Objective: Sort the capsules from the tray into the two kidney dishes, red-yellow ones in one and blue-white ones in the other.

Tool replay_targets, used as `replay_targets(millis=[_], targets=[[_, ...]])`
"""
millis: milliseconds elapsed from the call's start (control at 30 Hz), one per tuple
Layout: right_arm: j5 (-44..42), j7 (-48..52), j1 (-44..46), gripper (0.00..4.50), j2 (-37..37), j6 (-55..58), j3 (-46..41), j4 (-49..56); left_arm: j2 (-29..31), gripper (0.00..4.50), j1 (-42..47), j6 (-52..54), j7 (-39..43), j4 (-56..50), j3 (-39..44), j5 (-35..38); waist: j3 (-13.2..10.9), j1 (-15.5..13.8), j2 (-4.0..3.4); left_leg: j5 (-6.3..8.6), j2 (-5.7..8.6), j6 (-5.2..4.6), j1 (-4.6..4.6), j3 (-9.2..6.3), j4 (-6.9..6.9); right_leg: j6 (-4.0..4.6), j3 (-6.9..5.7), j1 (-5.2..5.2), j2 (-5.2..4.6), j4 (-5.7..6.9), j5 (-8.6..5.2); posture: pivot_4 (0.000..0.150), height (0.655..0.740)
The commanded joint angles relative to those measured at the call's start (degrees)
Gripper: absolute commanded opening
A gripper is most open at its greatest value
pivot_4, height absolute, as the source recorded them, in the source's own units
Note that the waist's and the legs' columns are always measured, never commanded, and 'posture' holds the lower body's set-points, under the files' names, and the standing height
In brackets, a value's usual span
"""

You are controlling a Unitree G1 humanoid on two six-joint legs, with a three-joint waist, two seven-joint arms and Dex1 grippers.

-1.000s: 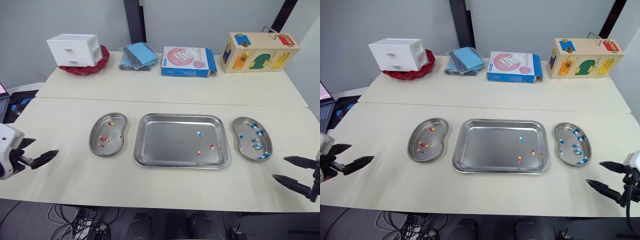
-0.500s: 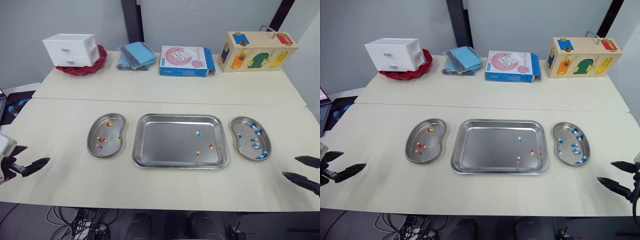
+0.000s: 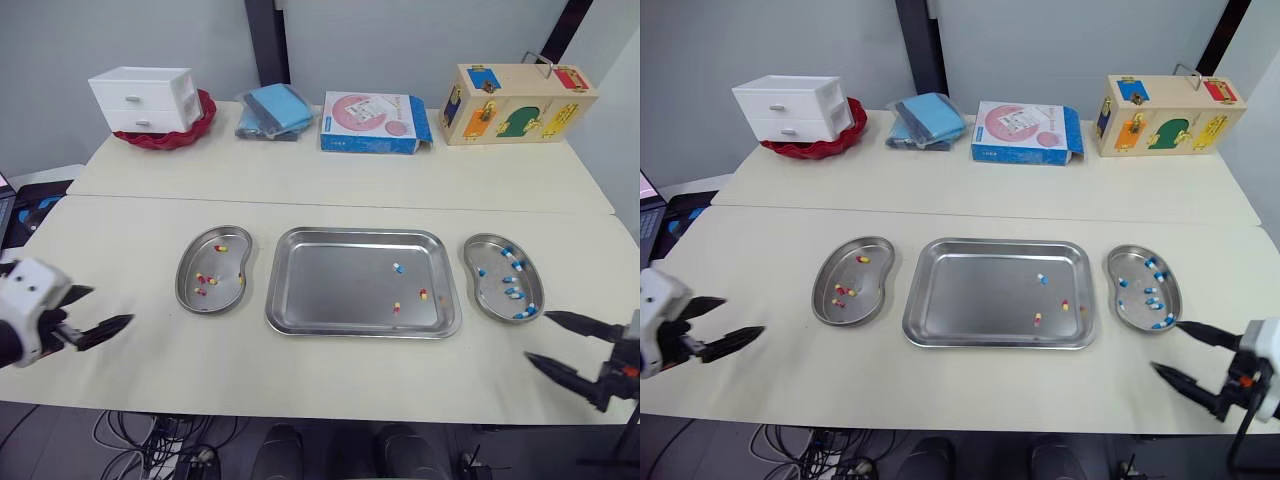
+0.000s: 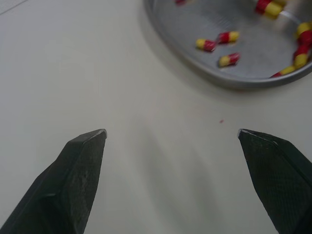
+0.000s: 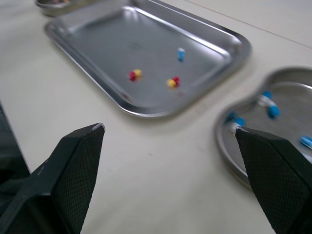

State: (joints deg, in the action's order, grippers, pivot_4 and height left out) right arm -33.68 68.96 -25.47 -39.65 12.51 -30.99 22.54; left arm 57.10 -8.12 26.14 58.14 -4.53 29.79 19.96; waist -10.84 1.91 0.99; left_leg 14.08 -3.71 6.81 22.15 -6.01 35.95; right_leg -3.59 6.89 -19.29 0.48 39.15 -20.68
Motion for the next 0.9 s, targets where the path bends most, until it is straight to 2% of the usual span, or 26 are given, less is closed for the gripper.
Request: replay_targets(millis=[33,167,267,500,667,900], targets=[[-0.7,0.4,-1.3,4.50,3.0,-4.6,3.0,4.4,-1.2,4.48,4.1,4.8,-1.3,-8.4,-4.9,3.6,0.0,-0.1,0.02,0.00,0.00,0.00,-0.01,0.00,0.00,0.00,-0.01,0.01,0.00,0.00,0.00,0.150,0.7400],[1.6,-1.2,-1.0,4.50,6.0,-7.1,9.9,6.6,-5.5,4.48,15.4,10.4,-2.4,-15.0,-16.7,7.1,0.0,-0.3,0.01,0.00,0.01,0.00,0.00,-0.06,0.08,-0.01,-0.05,0.04,0.01,0.06,0.01,0.150,0.7400],[3.2,-2.2,0.2,4.50,6.0,-8.6,11.7,5.4,-8.4,4.48,22.9,10.3,-0.4,-15.3,-24.6,7.2,0.0,-0.2,0.02,-0.01,0.03,0.01,0.00,-0.07,0.14,-0.03,-0.05,0.05,0.02,0.11,0.02,0.150,0.7400],[5.5,-6.6,0.1,4.50,7.8,-10.3,15.2,5.3,-17.1,4.48,39.1,1.6,7.0,-3.6,-42.7,-0.6,0.1,-0.1,-0.03,-0.01,0.05,0.01,-0.03,-0.07,0.15,-0.02,-0.02,0.02,0.06,0.22,0.03,0.150,0.7400],[7.1,-10.3,-2.1,4.50,10.1,-11.9,17.4,6.8,-24.9,4.48,47.0,-6.8,9.4,7.9,-49.8,-6.6,0.1,-0.2,-0.04,-0.01,0.10,0.00,-0.03,-0.09,0.21,-0.02,-0.02,0.04,0.05,0.27,0.02,0.150,0.7400],[8.1,-15.3,-4.2,4.50,12.5,-14.1,18.4,8.0,-33.4,4.48,51.5,-13.4,10.9,19.0,-53.6,-11.1,0.1,0.0,-0.05,-0.02,0.10,0.00,-0.02,-0.09,0.21,-0.02,-0.02,0.01,0.06,0.31,0.02,0.150,0.7400]])
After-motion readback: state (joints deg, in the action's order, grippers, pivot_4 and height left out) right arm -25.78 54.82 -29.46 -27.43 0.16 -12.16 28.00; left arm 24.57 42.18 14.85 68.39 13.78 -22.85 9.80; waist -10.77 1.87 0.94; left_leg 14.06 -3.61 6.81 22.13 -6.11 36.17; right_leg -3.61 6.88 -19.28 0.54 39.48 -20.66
